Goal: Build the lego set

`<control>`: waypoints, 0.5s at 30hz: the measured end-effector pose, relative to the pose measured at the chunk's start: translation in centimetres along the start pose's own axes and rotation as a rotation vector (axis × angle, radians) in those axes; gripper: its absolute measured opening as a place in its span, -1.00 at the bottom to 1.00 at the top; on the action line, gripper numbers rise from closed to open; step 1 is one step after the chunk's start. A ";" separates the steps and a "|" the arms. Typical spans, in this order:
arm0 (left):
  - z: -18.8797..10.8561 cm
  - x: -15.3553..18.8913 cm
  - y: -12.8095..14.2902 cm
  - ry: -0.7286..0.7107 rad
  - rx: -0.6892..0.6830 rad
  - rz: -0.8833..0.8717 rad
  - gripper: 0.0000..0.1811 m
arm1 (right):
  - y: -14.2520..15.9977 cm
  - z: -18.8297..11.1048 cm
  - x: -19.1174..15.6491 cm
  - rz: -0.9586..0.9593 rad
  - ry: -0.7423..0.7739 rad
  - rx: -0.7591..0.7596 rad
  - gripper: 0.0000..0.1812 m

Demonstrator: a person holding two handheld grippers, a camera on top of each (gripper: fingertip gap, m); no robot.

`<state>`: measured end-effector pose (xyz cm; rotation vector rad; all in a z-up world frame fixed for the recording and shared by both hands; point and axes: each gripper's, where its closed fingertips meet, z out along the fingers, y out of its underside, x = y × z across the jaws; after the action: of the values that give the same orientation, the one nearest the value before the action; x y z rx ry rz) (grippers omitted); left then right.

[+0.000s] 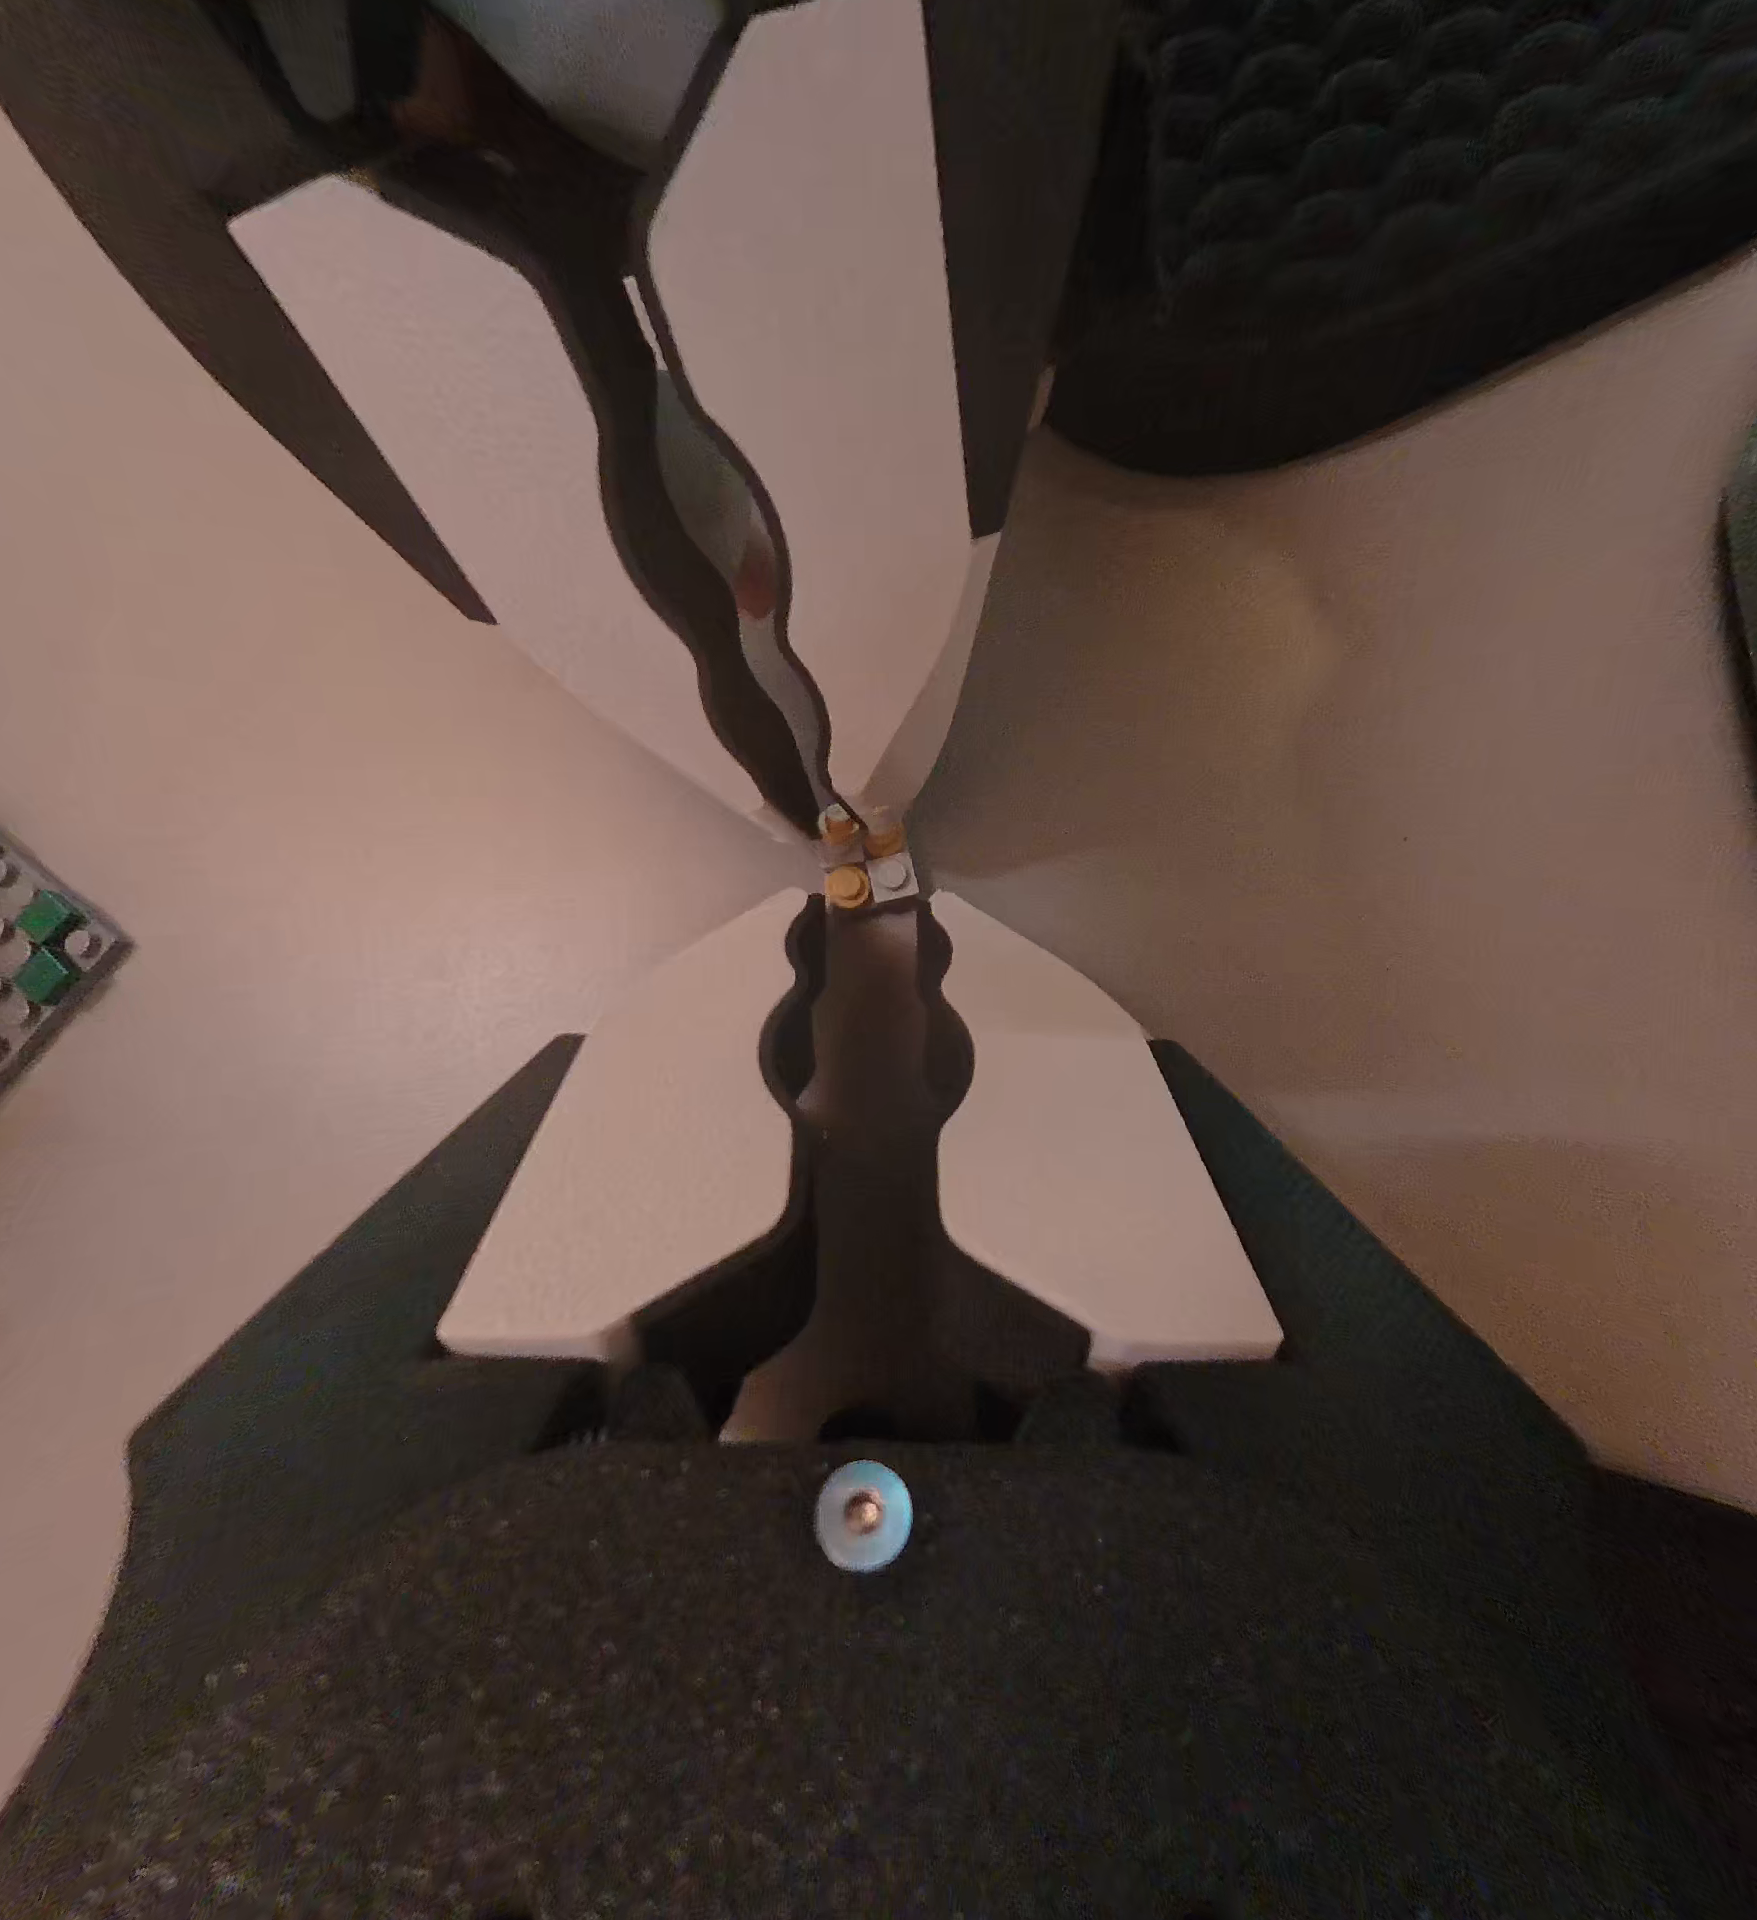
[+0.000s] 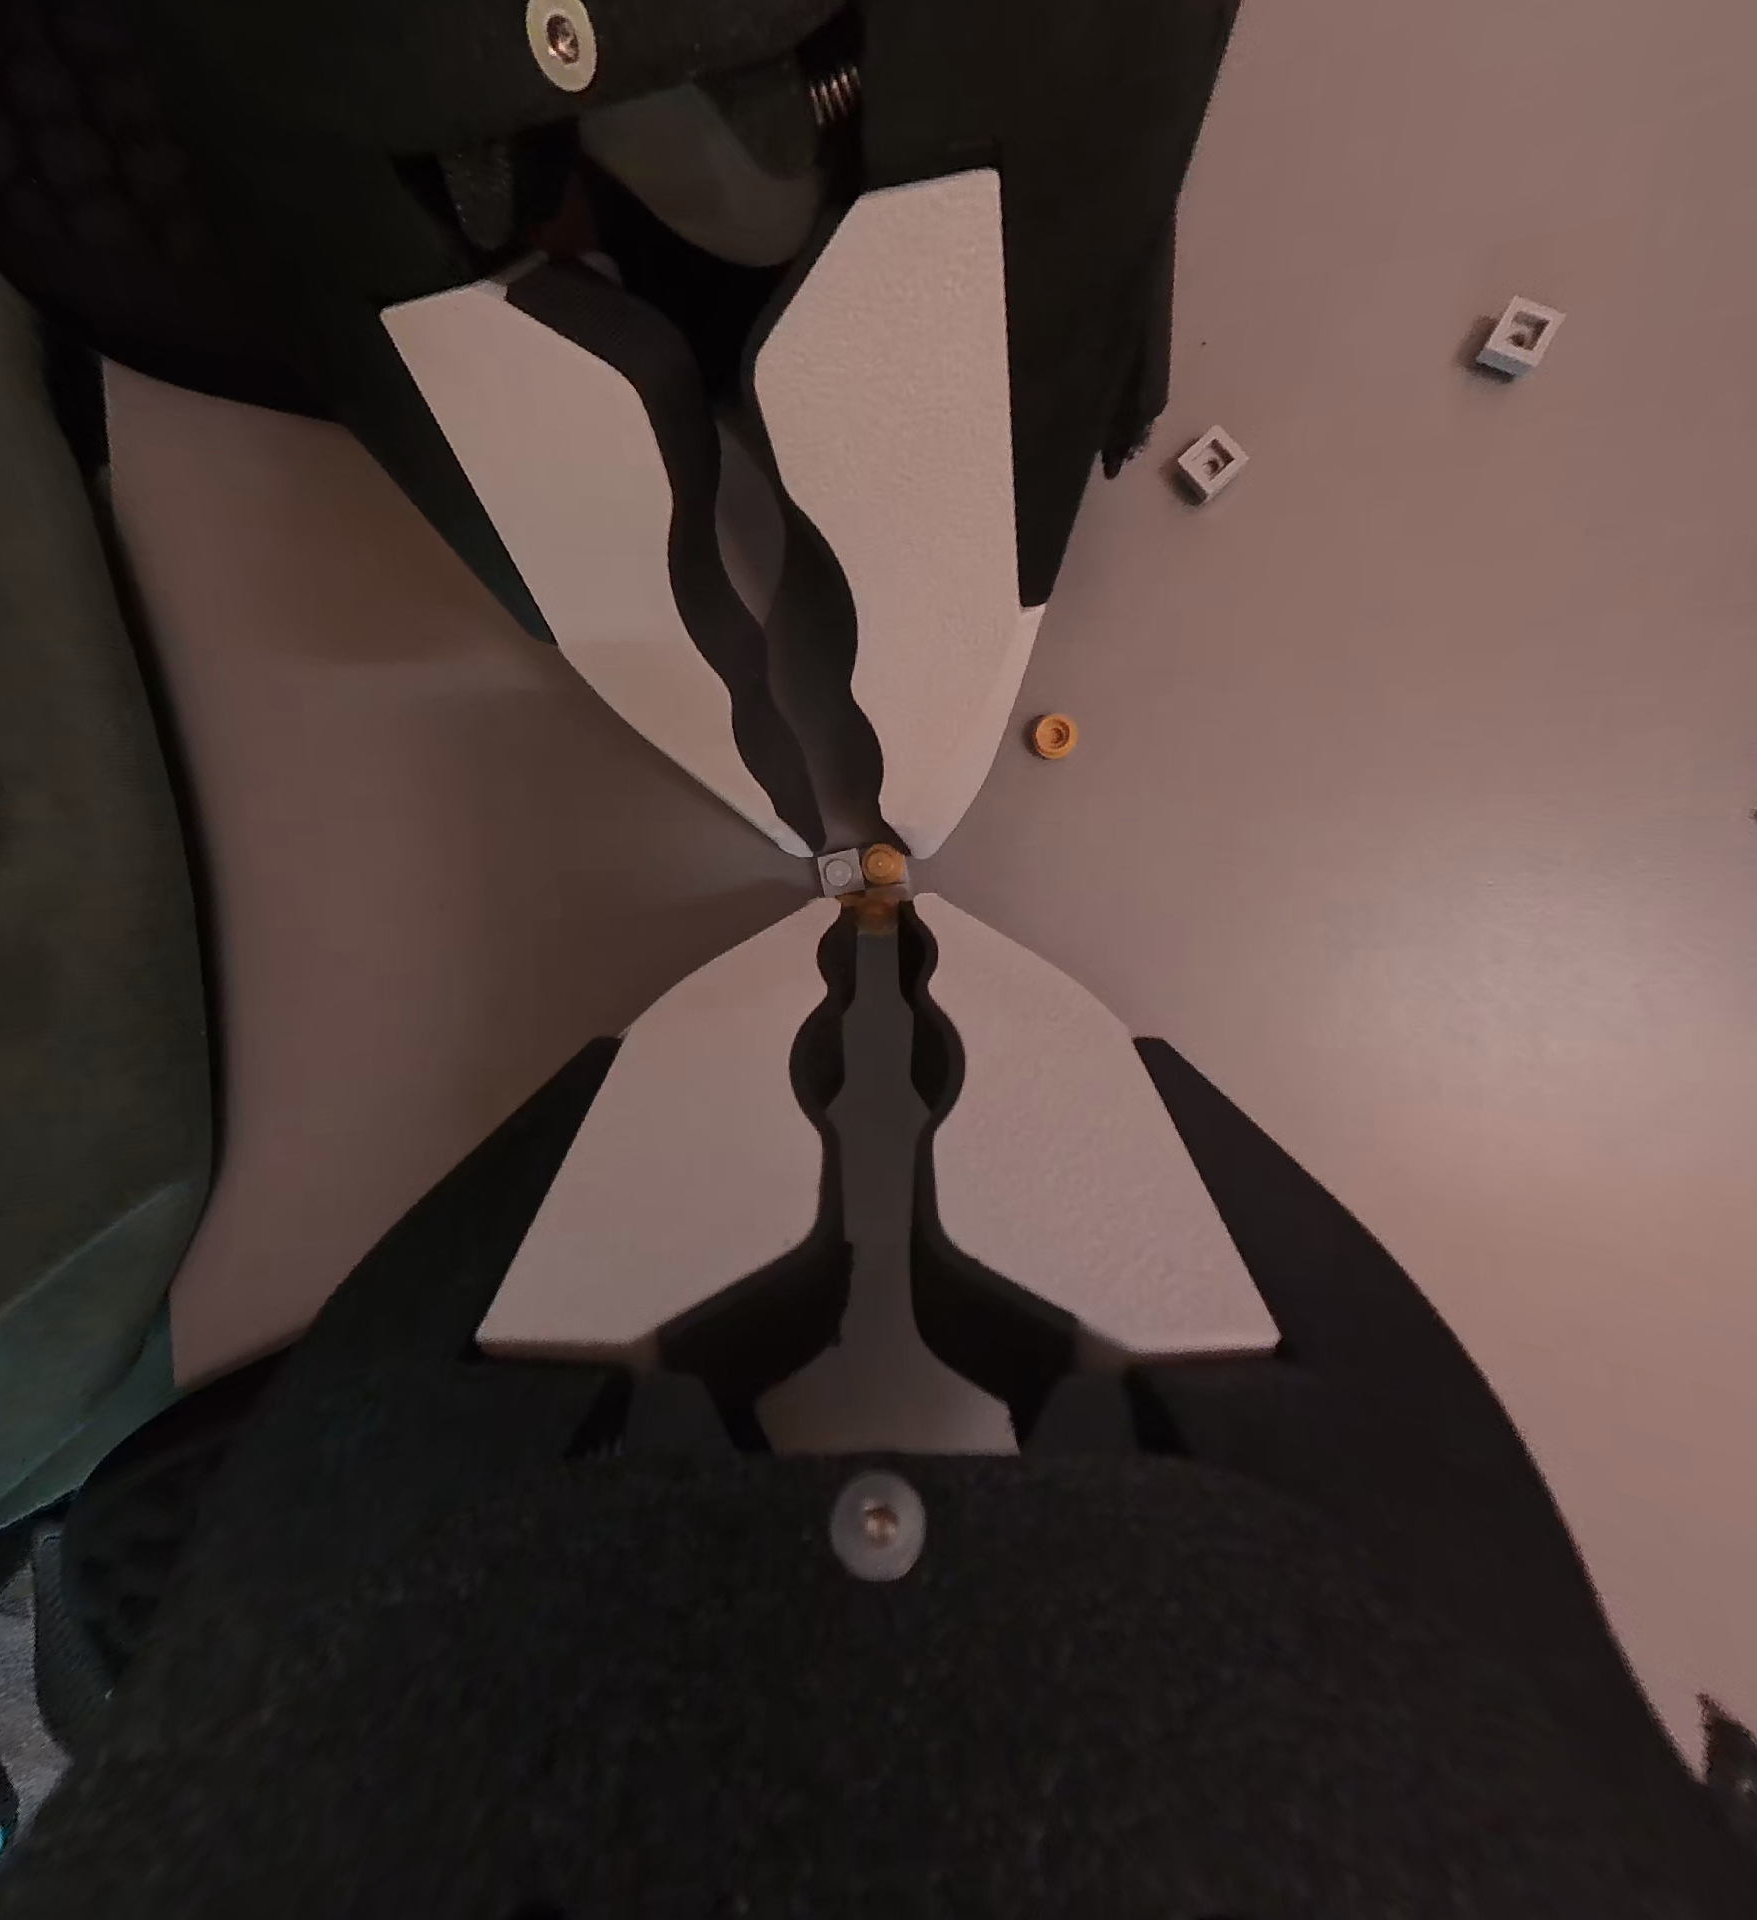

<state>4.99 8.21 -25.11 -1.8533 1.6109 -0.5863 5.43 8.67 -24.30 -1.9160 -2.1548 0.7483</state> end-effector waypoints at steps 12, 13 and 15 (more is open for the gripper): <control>0.0 0.0 0.0 -0.001 0.001 0.001 -0.83 | -0.1 0.2 0.2 0.012 -0.016 0.008 -0.90; 0.0 0.0 0.0 -0.001 0.001 0.001 -0.83 | -0.1 0.2 0.2 0.013 -0.020 0.011 -0.90; 0.0 0.0 0.0 -0.001 0.001 0.000 -0.83 | -0.1 0.3 0.1 0.010 -0.019 0.007 -0.90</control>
<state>5.03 8.19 -25.12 -1.8526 1.6100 -0.5858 5.24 8.74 -24.52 -1.9256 -2.1519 0.7781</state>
